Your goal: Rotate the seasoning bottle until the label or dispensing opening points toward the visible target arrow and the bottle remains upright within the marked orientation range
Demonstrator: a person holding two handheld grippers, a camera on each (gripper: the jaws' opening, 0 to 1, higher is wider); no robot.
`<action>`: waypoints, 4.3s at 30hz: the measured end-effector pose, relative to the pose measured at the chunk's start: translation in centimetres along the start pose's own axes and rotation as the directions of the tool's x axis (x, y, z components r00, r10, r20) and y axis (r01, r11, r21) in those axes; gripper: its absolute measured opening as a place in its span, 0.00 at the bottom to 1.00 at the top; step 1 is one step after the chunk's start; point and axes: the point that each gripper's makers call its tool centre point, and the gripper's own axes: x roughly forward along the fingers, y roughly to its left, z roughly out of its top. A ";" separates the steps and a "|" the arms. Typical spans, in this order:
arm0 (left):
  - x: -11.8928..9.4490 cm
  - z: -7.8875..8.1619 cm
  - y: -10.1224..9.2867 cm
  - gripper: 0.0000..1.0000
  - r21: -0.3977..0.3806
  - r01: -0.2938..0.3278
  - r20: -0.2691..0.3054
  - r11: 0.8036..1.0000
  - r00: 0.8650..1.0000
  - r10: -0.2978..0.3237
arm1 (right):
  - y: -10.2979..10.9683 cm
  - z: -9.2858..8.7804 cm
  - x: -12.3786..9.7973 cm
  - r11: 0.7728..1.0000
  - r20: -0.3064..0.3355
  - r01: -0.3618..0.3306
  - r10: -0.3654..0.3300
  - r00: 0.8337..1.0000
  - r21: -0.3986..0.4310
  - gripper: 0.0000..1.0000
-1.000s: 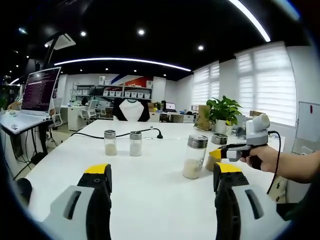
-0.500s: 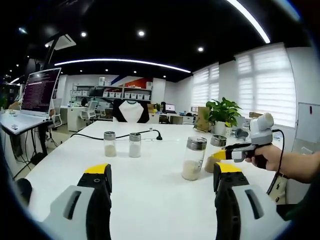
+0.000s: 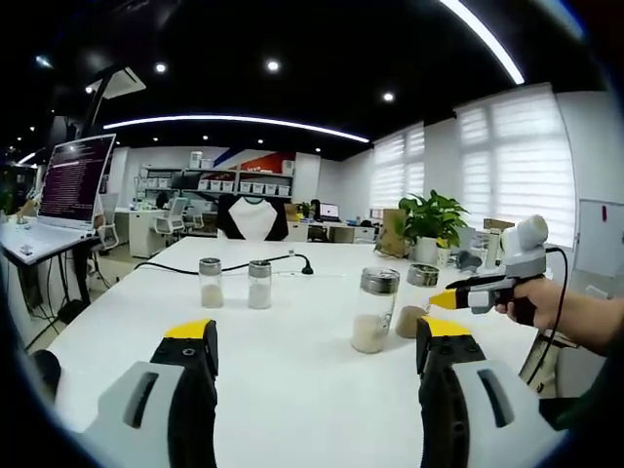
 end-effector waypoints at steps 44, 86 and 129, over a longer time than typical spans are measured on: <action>4.8 3.3 1.9 0.85 0.036 0.015 0.039 0.999 0.999 -0.017 | -0.2 0.2 -3.6 1.000 0.012 0.011 -0.012 1.000 0.021 0.49; 17.7 0.4 8.1 0.81 0.013 -0.041 -0.011 0.999 0.999 0.041 | 0.8 0.8 -3.5 0.999 0.023 -0.017 0.016 1.000 0.045 0.49; 27.1 -4.2 10.7 0.54 0.025 -0.053 -0.141 0.998 0.988 0.056 | 0.0 0.5 -3.8 0.998 0.016 0.000 -0.001 1.000 0.070 0.49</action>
